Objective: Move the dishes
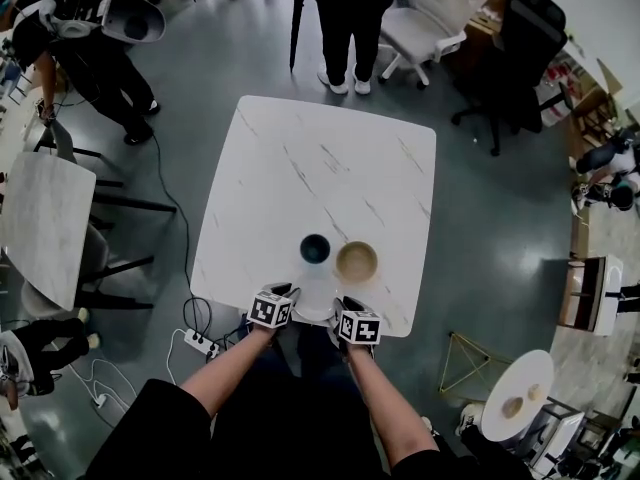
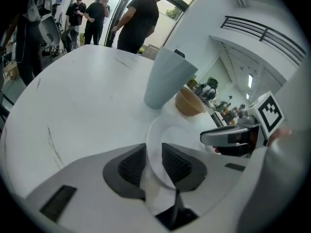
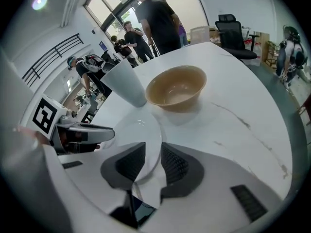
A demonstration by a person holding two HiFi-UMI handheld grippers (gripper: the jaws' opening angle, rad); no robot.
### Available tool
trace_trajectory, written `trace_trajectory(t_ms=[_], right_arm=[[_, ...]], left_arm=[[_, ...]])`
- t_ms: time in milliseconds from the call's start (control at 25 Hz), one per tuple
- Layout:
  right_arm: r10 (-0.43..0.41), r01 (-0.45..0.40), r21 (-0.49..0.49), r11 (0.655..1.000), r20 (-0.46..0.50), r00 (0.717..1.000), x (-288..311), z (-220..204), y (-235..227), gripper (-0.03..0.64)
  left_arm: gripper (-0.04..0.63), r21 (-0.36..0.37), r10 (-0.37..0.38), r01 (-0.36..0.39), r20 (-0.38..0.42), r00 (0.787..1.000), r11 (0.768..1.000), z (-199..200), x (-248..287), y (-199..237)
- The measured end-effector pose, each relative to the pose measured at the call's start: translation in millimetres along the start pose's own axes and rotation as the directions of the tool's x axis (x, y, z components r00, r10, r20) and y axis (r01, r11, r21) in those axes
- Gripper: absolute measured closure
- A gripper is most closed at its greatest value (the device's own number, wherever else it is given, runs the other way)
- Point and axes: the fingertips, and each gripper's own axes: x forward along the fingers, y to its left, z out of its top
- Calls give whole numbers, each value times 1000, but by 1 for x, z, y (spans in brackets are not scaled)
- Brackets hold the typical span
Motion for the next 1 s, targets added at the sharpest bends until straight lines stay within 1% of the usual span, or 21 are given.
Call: trace_trajectory(t_ms=[80, 200, 320, 400, 520, 560, 600, 640, 680, 760, 800, 880, 1000], right_arm=[[-11, 11, -14, 1000, 15, 1000, -2, -1, 0, 500], [-22, 24, -30, 999, 42, 999, -13, 3, 1, 491], [-20, 23, -40, 999, 77, 997, -27, 9, 5, 485], [-9, 14, -50, 999, 108, 994, -39, 12, 12, 485], [20, -8, -73, 997, 167, 986, -62, 20, 28, 486], [36, -20, -82, 996, 188, 982, -70, 23, 36, 491], [55, -36, -93, 995, 209, 976, -78, 25, 45, 512], [77, -54, -104, 993, 230, 970, -86, 27, 55, 547], [100, -72, -118, 990, 253, 962, -95, 29, 68, 560], [143, -97, -160, 982, 308, 941, -117, 34, 96, 589], [159, -101, -183, 978, 341, 927, -128, 37, 111, 597], [177, -93, -215, 972, 411, 895, -151, 40, 146, 601], [160, -36, -241, 970, 519, 840, -183, 36, 202, 601]], left_arm=[[495, 0, 16, -16, 21, 1000, 1000, -1, -3, 3], [486, -5, 61, -61, 78, 995, 998, 9, -17, 5], [483, -18, 76, -74, 136, 988, 997, 17, -34, 3], [485, -18, 78, -76, 186, 979, 997, 21, -50, -3], [486, -1, 66, -68, 273, 960, 998, 29, -81, -21], [486, 5, 58, -63, 302, 952, 998, 31, -93, -28], [493, 11, 50, -56, 332, 942, 998, 33, -106, -36], [519, 14, 40, -49, 366, 930, 999, 34, -119, -44], [547, 18, 28, -38, 402, 915, 999, 35, -134, -53], [575, 34, -6, -11, 473, 881, 999, 37, -164, -71], [578, 50, -23, -2, 501, 865, 999, 37, -178, -79], [578, 93, -48, -3, 540, 840, 996, 33, -207, -88], [578, 127, -70, -7, 592, 803, 992, 22, -254, -86]])
